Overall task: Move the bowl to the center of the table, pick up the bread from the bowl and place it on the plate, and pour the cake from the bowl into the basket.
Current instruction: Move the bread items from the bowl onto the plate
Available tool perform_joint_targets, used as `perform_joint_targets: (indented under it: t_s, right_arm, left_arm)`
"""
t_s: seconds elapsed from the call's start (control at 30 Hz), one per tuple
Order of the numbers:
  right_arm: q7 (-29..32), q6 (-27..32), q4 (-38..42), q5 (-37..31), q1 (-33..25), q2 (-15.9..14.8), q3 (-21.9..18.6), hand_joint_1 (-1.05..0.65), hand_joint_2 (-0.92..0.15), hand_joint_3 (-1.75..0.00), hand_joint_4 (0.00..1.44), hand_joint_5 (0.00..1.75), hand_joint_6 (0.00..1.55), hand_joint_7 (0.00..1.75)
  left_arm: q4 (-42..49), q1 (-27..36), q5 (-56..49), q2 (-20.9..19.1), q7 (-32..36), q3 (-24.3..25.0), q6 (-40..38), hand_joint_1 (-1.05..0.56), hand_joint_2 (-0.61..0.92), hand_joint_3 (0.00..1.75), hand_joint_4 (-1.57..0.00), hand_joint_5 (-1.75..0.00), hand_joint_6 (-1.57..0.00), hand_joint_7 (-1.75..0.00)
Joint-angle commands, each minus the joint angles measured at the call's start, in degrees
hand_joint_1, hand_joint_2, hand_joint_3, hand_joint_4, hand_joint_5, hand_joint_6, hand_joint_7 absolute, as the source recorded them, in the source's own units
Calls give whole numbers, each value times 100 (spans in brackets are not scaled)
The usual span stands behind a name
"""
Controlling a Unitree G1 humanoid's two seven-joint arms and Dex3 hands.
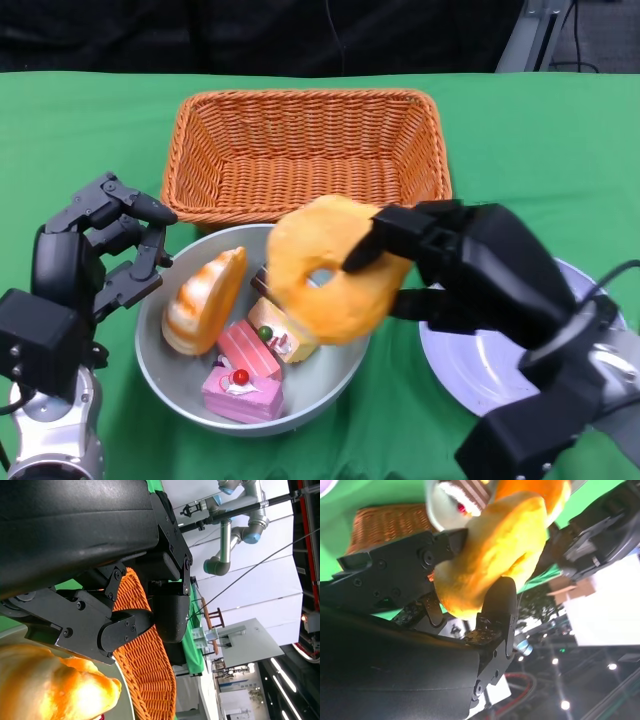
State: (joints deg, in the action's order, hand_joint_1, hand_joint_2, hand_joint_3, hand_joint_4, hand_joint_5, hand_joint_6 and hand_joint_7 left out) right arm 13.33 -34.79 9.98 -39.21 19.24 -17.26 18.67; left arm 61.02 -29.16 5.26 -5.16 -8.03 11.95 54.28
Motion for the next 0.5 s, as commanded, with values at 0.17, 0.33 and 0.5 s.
perform_joint_targets:
  t_s: [0.17,0.33,0.5]
  right_arm:
    - [4,146,-507,139,-542,-264,-541,2,-53,-82,89,168,88,113]
    - [-86,474,-777,278,-1005,-402,-989,7,-52,-87,89,168,88,113]
    - [17,584,-587,321,-1260,-524,-1281,10,-52,-86,90,162,91,105]
  left_arm:
    - [142,-122,113,-173,-113,75,32,-13,75,78,-81,-170,-76,-129]
    - [164,-143,186,-186,-194,96,8,-12,74,79,-82,-170,-77,-129]
    - [208,-149,147,-214,-162,117,31,-13,73,80,-82,-170,-77,-128]
